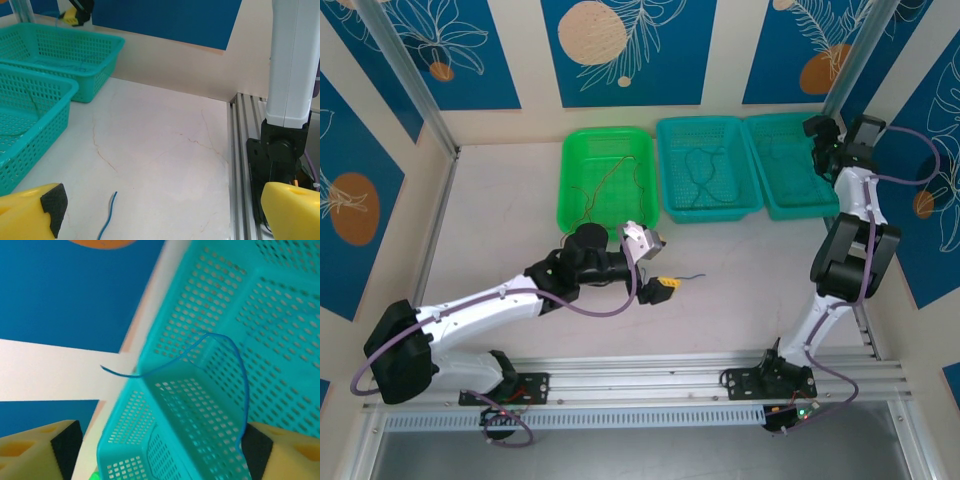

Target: Untangle the cables

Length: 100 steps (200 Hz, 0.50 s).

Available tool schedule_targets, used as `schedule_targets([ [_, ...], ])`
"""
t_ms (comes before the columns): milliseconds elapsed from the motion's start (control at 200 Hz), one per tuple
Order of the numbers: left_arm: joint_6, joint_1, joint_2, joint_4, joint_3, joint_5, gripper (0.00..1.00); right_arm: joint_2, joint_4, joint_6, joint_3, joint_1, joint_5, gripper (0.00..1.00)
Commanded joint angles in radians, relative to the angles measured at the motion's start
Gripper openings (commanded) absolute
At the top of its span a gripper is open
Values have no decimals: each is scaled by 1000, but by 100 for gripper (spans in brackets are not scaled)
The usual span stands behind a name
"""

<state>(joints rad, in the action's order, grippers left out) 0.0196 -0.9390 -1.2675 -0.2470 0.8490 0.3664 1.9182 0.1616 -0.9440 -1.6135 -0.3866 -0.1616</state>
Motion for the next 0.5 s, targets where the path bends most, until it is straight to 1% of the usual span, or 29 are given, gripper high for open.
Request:
schedule_targets([
  [0,11,-12,-3,-35,8,-4,100,-91,84,54,45,10,-26,90],
  [155,1,-14,-29,-29,29,6,100,-232,56,79,194,11,-32,93],
  [220,-4,-15,-41,-24,46,16,100,-274,59,92,245,8,-33,93],
  [270,-6,-15,-51,-25,56,18,100,-296,60,127,273,19,-6,95],
  [325,-1,-15,-59,-28,64,21,100,-290,97,183,261,30,71,98],
  [370,0,-17,-66,-36,68,27,99,-252,181,194,213,24,115,98],
  [420,2,-18,-71,-34,75,36,99,-217,249,193,164,13,75,95],
  [495,-2,-18,-68,-23,77,33,99,-227,231,195,187,32,28,93],
])
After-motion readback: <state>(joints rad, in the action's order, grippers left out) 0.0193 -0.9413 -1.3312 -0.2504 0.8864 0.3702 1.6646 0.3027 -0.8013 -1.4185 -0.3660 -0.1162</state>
